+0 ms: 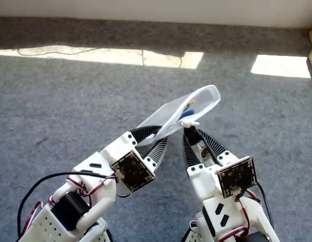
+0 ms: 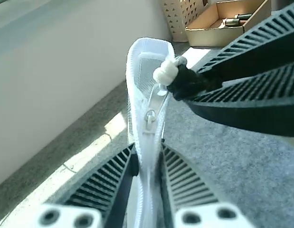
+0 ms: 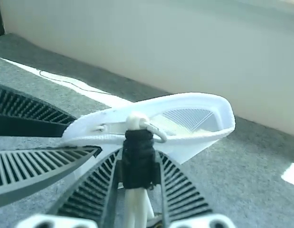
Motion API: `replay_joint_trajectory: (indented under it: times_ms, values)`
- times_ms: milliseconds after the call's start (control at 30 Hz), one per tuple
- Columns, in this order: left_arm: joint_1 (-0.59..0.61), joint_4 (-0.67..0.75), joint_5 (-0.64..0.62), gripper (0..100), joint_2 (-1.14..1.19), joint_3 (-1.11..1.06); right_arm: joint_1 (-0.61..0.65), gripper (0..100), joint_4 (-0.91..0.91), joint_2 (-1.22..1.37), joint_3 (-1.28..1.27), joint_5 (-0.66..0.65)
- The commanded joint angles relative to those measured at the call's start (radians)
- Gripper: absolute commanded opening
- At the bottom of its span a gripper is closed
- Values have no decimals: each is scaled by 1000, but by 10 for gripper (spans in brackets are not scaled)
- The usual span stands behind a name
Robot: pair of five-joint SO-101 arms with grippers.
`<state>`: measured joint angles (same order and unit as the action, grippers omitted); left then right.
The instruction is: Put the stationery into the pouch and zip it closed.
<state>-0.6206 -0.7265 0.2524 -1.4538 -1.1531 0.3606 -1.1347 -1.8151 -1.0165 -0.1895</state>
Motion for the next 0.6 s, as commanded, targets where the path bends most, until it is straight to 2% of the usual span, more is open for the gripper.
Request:
replay_joint_trajectory:
  times_ms: [0,233,333,567]
  values:
    - [-12,-31,15,5,-24,13,8,5,70,10,5,-8]
    - [-1,-115,14,6,-28,22,-10,5,196,12,5,-34]
    - [2,-135,14,6,-30,25,-61,5,249,13,4,-52]
    - [91,-138,15,5,-30,39,-199,5,325,148,10,-60]
